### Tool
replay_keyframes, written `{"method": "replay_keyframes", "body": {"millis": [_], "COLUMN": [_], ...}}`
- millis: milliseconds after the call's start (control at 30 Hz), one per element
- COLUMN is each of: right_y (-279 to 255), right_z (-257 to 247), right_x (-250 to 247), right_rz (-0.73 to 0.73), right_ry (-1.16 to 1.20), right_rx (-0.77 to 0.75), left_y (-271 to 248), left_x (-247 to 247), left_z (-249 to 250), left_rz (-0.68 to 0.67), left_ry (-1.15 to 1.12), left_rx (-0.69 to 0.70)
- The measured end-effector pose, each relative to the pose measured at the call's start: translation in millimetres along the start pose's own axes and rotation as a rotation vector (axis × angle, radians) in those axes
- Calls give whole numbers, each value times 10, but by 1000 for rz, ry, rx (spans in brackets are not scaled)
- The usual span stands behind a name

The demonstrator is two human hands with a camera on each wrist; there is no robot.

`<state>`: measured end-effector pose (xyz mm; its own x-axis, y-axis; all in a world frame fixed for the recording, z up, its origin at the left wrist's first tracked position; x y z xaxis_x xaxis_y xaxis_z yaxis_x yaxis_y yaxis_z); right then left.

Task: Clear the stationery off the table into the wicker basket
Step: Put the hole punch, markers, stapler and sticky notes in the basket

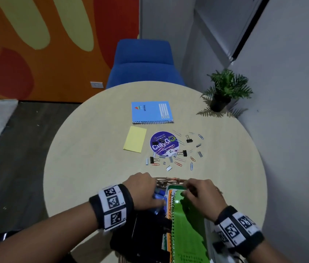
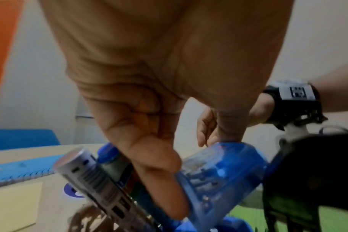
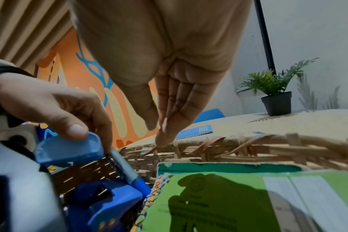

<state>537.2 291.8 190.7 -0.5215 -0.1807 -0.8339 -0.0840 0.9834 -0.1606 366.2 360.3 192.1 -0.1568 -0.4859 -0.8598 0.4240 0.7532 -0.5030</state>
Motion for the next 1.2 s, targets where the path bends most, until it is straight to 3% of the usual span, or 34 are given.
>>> {"method": "replay_keyframes", "body": {"millis": [333,433,533,667,767,933,1033,1133,1200], "right_y": [62,70,3,-169,-278,-363,-417,-468,-480], "right_z": [21,95,188,297,434,695,763,743,704], "right_x": [17,-54,-122,-188,-216,-278,-272,-252,-263], "right_rz": [14,44,94,160,167,230,247,249,241], "right_ry": [48,78,89,150,168,104,89,94,121], "right_rx": [-17,-16,-22,-29,9,52,85,102,109], "left_y": [26,245,816,1549,1912,2047,2050,1985,1896], "left_x": [-35,-440,-668,-418,-153,-98,-140,-158,-247], "left_z": [30,-324,-933,-1339,-1274,-1083,-1052,-1015,-961], "left_rz": [33,175,293,105,-7,38,38,73,127], "left_ry": [129,-91,-407,-540,-504,-271,-312,-499,-577], "left_rx": [-29,-181,-413,-632,-675,-674,-699,-713,-628]}}
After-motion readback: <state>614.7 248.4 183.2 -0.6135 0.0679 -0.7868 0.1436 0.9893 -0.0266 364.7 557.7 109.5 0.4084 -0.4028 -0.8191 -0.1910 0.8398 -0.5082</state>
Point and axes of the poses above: each hand's wrist, its own y-axis towards the middle knuckle, its own x-axis out of the palm, z = x × y, the point moved 4 cm from there along y, towards the middle knuckle, and after that the axes turned 14 degrees about -x, right-handed, at the moved point
